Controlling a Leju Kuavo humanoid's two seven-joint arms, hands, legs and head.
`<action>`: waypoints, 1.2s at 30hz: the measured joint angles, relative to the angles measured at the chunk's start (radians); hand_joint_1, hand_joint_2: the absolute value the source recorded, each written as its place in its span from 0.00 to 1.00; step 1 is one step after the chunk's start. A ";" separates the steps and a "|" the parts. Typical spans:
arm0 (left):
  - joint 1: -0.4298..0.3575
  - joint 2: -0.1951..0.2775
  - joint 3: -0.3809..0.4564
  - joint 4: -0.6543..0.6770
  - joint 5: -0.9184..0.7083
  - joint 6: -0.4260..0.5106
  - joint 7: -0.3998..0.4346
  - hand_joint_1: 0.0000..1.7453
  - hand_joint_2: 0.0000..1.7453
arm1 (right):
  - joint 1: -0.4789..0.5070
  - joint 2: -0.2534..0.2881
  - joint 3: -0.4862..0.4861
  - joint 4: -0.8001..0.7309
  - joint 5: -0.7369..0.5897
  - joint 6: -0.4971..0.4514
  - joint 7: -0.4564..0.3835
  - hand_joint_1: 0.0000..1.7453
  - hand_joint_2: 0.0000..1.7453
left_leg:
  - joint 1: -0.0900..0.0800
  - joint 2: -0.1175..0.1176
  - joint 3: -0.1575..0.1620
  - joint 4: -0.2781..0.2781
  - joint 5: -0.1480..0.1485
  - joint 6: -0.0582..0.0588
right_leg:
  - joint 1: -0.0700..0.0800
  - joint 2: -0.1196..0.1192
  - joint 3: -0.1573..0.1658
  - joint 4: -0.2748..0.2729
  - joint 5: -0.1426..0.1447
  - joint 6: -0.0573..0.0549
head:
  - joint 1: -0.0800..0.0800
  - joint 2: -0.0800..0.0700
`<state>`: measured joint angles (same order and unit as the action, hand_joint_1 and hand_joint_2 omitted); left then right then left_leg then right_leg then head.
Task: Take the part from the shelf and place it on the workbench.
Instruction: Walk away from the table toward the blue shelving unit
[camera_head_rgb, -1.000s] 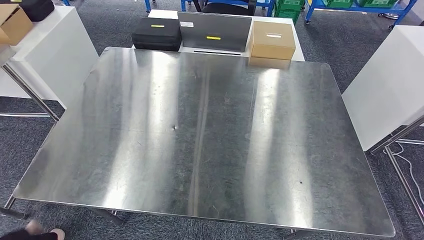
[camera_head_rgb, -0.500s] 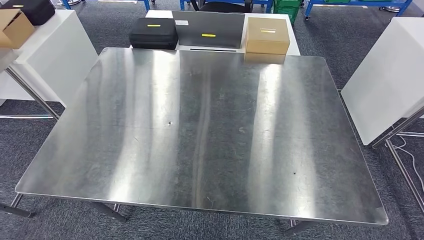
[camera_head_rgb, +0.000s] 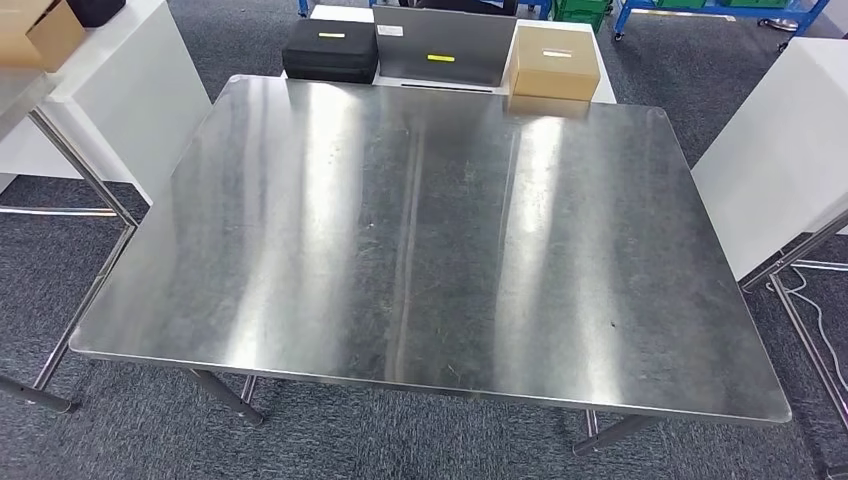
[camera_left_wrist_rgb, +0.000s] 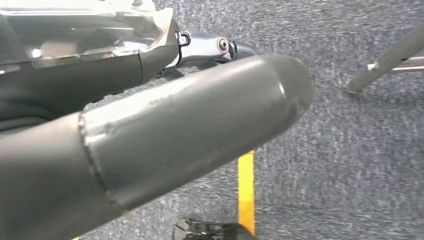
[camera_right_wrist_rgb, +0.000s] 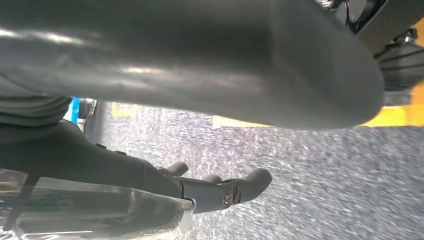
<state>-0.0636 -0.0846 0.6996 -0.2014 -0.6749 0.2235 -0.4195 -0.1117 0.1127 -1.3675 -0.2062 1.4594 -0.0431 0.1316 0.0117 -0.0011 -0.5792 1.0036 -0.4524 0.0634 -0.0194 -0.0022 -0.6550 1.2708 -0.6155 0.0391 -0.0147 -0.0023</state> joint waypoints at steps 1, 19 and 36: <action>0.000 0.000 0.000 0.000 0.000 0.000 0.000 0.00 0.00 | 0.000 0.000 0.001 0.000 0.001 0.000 0.001 0.00 0.00 | -0.001 0.000 -0.012 0.001 0.009 -0.001 | 0.000 0.000 0.015 0.005 0.004 0.008 | 0.000 0.000; 0.004 -0.001 0.004 0.000 -0.004 0.008 -0.003 0.00 0.00 | -0.005 0.000 0.009 0.000 0.006 -0.001 0.007 0.00 0.00 | 0.020 -0.002 0.019 0.155 -0.075 -0.075 | 0.001 -0.013 0.116 -0.287 0.153 -0.031 | -0.012 0.000; -0.001 -0.008 0.014 0.000 -0.004 0.011 -0.001 0.00 0.00 | -0.008 -0.004 0.020 0.000 0.007 -0.005 0.014 0.00 0.00 | -0.005 0.004 -0.066 0.015 0.053 -0.017 | 0.018 -0.001 0.212 -0.251 0.066 0.016 | -0.003 0.000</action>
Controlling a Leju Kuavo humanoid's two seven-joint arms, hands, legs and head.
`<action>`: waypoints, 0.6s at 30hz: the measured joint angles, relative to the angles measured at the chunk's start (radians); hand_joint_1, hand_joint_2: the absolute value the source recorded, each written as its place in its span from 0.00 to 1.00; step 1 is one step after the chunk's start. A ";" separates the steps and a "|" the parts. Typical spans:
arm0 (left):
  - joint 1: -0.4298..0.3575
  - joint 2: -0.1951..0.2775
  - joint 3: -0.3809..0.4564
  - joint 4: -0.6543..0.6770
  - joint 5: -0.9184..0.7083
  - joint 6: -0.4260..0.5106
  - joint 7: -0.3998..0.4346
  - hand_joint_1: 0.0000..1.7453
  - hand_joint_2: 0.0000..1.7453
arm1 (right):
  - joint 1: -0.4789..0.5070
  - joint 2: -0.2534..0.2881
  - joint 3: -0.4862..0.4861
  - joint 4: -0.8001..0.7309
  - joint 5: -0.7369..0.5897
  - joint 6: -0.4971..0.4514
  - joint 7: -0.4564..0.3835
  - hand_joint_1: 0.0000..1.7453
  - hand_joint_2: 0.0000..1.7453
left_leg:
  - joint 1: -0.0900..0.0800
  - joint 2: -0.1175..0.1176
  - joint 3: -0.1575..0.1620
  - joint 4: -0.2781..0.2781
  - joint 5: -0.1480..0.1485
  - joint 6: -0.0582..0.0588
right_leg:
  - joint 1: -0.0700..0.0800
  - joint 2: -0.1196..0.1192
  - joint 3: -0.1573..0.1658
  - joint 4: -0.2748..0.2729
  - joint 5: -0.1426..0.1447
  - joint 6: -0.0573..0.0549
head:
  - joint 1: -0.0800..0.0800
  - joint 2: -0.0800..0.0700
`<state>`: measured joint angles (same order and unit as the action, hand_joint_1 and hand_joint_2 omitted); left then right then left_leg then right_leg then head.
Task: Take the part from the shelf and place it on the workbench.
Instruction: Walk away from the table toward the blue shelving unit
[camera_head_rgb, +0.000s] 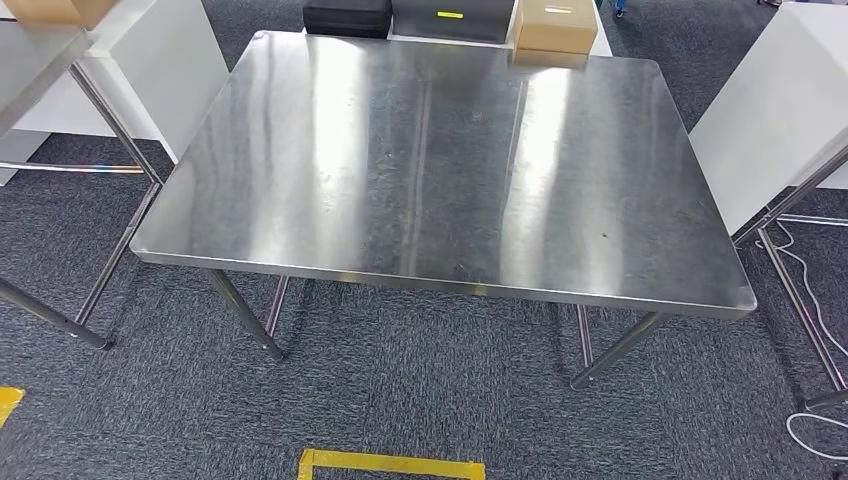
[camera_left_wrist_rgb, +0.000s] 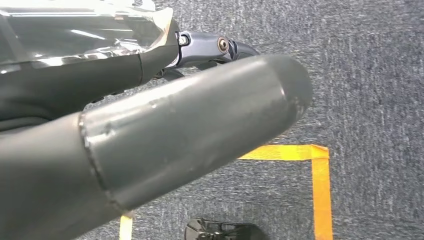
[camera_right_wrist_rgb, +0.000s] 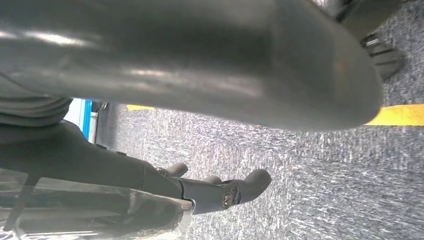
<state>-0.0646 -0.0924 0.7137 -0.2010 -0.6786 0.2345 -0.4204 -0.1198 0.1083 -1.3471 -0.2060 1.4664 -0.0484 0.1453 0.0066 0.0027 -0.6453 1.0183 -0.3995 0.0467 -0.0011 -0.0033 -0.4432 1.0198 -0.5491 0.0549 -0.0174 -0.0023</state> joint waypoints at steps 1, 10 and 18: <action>0.000 -0.001 0.000 0.000 0.000 0.000 0.000 0.00 0.00 | -0.001 -0.001 0.000 0.000 0.000 0.000 0.000 0.00 0.00 | 0.000 0.001 -0.003 -0.002 0.010 -0.005 | 0.005 0.001 0.027 -0.050 -0.006 -0.010 | 0.000 0.000; 0.004 0.002 0.001 0.000 -0.001 0.001 0.000 0.00 0.00 | 0.001 0.003 0.000 0.001 -0.002 0.000 0.002 0.00 0.00 | 0.015 -0.005 -0.056 0.266 -0.188 -0.052 | -0.012 -0.014 -0.039 -0.074 0.068 -0.066 | -0.011 0.000; -0.004 0.005 0.001 0.000 -0.008 -0.003 -0.007 0.00 0.00 | 0.000 0.006 0.000 0.001 -0.013 -0.007 0.001 0.00 0.00 | 0.031 -0.012 0.135 0.040 -0.135 -0.070 | -0.014 -0.015 -0.149 0.009 0.106 -0.011 | -0.015 0.000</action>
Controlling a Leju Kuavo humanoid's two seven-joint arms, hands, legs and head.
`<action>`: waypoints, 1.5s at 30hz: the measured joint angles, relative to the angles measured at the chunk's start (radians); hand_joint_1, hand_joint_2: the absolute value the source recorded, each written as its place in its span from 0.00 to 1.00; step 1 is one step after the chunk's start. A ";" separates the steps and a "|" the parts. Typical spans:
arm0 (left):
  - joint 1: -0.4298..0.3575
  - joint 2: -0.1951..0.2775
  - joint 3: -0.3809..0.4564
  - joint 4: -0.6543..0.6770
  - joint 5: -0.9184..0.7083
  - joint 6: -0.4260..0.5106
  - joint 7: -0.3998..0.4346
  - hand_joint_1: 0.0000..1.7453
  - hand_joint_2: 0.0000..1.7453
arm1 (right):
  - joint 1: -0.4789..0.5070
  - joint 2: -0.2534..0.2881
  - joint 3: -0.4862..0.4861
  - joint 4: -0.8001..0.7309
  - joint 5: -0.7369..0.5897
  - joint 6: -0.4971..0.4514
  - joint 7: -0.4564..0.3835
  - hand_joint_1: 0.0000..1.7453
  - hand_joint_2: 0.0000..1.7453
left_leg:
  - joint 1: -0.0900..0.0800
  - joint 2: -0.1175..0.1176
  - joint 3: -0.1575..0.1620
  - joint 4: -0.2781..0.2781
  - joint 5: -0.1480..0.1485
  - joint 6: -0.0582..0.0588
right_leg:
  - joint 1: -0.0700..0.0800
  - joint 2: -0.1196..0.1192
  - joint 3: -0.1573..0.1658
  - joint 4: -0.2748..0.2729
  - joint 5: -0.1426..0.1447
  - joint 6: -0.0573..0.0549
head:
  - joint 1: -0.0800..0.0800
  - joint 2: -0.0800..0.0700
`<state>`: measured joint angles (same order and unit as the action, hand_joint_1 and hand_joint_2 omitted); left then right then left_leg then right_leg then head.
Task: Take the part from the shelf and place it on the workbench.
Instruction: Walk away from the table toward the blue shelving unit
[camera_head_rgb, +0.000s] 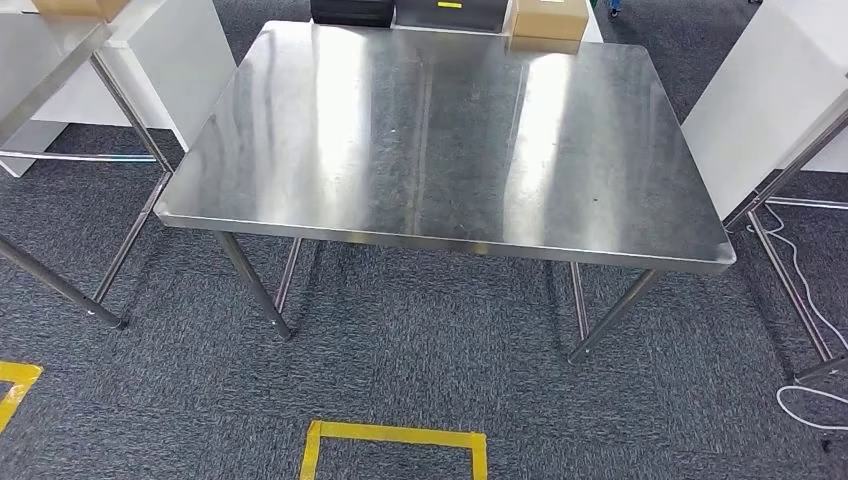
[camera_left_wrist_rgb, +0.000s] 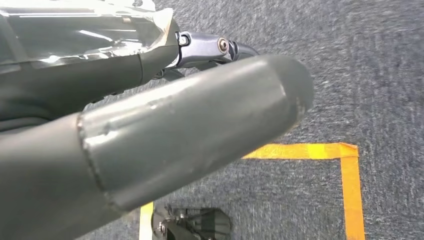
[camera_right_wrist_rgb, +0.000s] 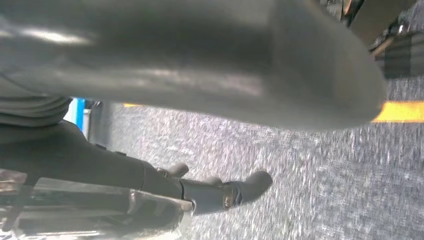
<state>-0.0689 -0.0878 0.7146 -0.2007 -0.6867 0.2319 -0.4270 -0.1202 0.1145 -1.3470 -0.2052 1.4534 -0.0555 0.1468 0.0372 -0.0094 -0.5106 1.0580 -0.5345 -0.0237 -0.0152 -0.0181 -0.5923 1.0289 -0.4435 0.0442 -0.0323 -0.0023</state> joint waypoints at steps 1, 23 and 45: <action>0.000 0.000 0.000 0.000 -0.001 0.000 -0.001 0.00 0.00 | 0.001 0.000 0.000 0.000 0.000 -0.001 0.000 0.00 0.00 | -0.002 0.002 -0.007 -0.006 0.003 0.009 | -0.002 0.001 -0.008 0.005 0.001 0.009 | 0.000 0.000; 0.005 0.002 0.001 0.002 -0.003 0.002 -0.004 0.00 0.00 | 0.001 -0.002 0.002 0.000 0.005 0.003 -0.001 0.00 0.00 | -0.011 0.010 -0.185 0.147 -0.047 0.010 | 0.006 0.006 0.107 -0.069 -0.052 -0.066 | 0.002 0.000; -0.003 0.002 0.001 0.002 -0.027 -0.011 -0.016 0.00 0.00 | 0.005 0.002 0.000 0.001 -0.024 -0.001 -0.011 0.00 0.00 | -0.007 0.022 -0.135 -0.038 0.126 0.047 | -0.008 0.015 0.096 0.102 -0.099 0.025 | 0.013 0.000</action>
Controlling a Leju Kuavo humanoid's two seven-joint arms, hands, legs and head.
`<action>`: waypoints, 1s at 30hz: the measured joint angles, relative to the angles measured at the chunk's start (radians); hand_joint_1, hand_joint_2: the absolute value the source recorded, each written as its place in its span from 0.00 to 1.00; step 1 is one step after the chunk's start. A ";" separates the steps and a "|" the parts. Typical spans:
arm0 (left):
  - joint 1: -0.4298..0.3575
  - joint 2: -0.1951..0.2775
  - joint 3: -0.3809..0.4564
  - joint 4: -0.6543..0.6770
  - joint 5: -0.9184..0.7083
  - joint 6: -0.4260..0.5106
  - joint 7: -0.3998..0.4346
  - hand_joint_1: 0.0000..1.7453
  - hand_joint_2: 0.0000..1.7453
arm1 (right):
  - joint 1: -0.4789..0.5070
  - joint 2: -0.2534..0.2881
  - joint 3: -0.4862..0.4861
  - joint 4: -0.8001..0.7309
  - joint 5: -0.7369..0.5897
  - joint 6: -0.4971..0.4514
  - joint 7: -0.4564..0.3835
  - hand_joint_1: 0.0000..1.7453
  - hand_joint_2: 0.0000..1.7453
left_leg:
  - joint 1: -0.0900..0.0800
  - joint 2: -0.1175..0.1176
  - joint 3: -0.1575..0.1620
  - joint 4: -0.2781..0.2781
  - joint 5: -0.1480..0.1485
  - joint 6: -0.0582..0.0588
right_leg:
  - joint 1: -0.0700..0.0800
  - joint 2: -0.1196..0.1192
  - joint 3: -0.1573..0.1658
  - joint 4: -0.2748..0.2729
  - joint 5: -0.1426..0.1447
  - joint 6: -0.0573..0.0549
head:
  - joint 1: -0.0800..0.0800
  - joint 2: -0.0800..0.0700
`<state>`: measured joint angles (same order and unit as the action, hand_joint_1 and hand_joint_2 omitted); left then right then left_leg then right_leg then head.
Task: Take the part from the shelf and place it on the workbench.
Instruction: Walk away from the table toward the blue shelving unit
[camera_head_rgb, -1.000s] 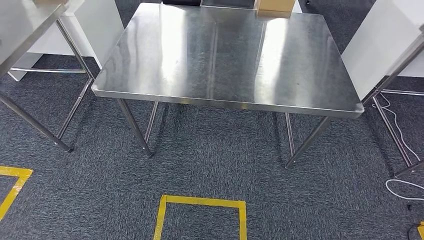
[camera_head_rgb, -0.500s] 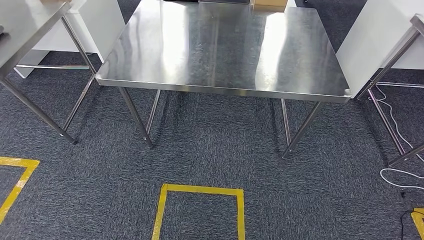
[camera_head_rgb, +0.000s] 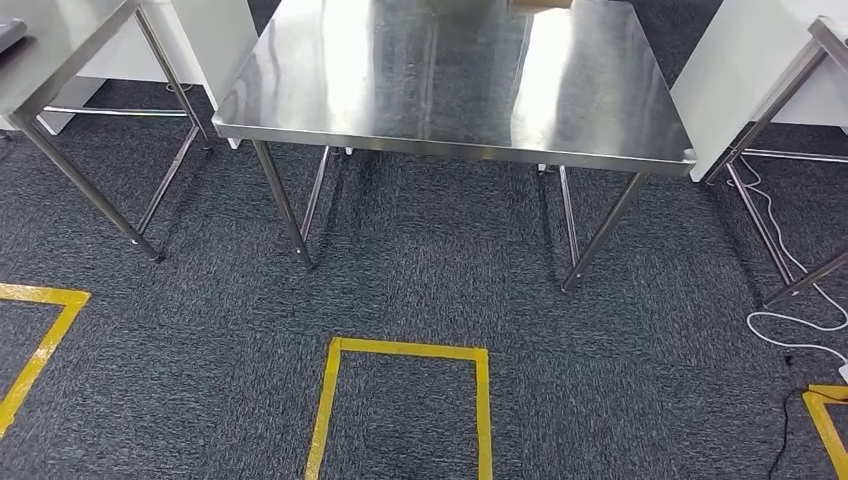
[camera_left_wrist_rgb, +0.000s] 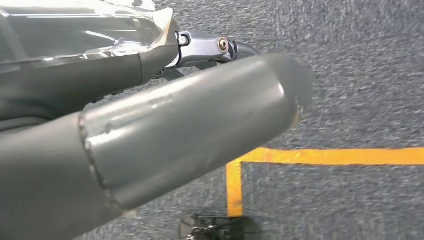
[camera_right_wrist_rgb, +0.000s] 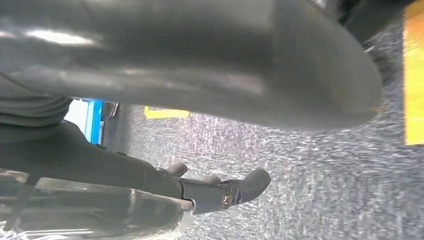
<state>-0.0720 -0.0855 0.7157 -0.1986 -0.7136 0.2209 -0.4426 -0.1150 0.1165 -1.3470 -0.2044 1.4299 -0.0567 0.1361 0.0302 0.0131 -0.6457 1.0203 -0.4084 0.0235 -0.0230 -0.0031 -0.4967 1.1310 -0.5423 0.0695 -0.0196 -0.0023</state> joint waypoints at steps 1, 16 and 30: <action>-0.001 0.000 0.000 0.000 0.000 0.000 0.000 0.00 0.00 | -0.002 0.000 0.000 0.000 0.000 0.000 0.000 0.00 0.00 | -0.001 0.000 -0.006 0.001 0.013 -0.008 | 0.003 0.002 0.053 -0.081 -0.012 -0.005 | 0.000 0.000; 0.002 0.002 0.000 0.002 -0.003 -0.002 -0.003 0.00 0.00 | 0.003 0.007 0.000 0.001 -0.003 -0.001 0.000 0.00 0.00 | 0.002 -0.011 0.138 0.088 -0.107 -0.024 | 0.030 -0.011 -0.067 -0.142 0.094 -0.076 | -0.011 0.000; 0.002 -0.003 -0.001 0.003 -0.007 -0.001 -0.008 0.00 0.00 | 0.007 0.004 -0.001 0.001 -0.003 -0.013 -0.005 0.00 0.00 | -0.002 0.006 0.027 -0.036 0.003 -0.001 | -0.005 -0.001 -0.032 0.030 0.011 -0.002 | 0.001 0.000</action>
<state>-0.0703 -0.0889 0.7149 -0.1958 -0.7210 0.2197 -0.4501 -0.1082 0.1207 -1.3476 -0.2033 1.4267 -0.0698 0.1307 0.0280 0.0187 -0.6186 0.9840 -0.4054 0.0222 -0.0277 -0.0046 -0.5286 1.1606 -0.5310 0.0678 -0.0182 -0.0023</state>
